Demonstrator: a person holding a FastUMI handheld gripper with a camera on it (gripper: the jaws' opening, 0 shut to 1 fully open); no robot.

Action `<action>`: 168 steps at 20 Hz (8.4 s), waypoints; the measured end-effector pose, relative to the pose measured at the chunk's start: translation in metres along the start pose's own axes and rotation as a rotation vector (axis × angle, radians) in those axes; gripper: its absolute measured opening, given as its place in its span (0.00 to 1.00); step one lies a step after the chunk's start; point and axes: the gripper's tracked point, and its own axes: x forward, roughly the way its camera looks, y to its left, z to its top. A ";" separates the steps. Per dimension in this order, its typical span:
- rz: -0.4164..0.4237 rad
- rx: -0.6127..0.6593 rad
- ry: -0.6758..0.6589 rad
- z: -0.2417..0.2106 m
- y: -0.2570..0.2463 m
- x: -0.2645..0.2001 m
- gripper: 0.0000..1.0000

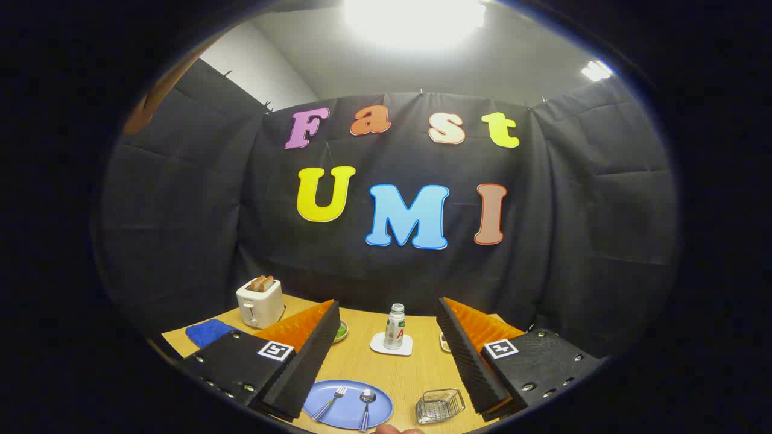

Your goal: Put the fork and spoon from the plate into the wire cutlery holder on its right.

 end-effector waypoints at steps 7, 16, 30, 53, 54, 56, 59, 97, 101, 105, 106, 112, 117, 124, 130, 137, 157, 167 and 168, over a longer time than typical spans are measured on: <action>0.000 0.003 0.009 -0.002 -0.001 0.006 0.99; -0.019 0.006 0.119 -0.042 -0.009 0.010 0.99; 0.033 -0.016 0.453 -0.131 0.014 0.004 0.99; 0.167 -0.116 1.176 -0.296 0.054 -0.012 0.95; 0.161 -0.109 1.187 -0.299 0.053 -0.010 0.95; 0.141 -0.078 1.221 -0.309 0.051 -0.007 0.95; 0.122 -0.051 1.279 -0.321 0.050 -0.005 0.94; 0.238 -0.228 1.565 -0.229 -0.068 -0.058 0.02; 0.217 -0.342 1.652 -0.224 -0.115 -0.077 0.02; 0.243 -0.367 1.735 -0.230 -0.139 -0.075 0.02; 0.255 -0.376 1.764 -0.231 -0.143 -0.074 0.02; 0.302 -0.523 1.910 -0.241 -0.159 -0.047 0.02; 0.321 -0.573 2.001 -0.253 -0.151 -0.027 0.02; 0.333 -0.551 2.025 -0.265 -0.142 -0.012 0.08; 0.340 -0.539 2.042 -0.267 -0.145 -0.008 0.13; 0.312 -0.492 1.996 -0.248 -0.149 -0.010 0.81; 0.096 -0.287 1.637 -0.197 -0.095 -0.082 0.98; 0.105 -0.103 1.477 -0.231 0.019 -0.084 0.98; 0.107 -0.090 1.483 -0.233 0.027 -0.085 0.98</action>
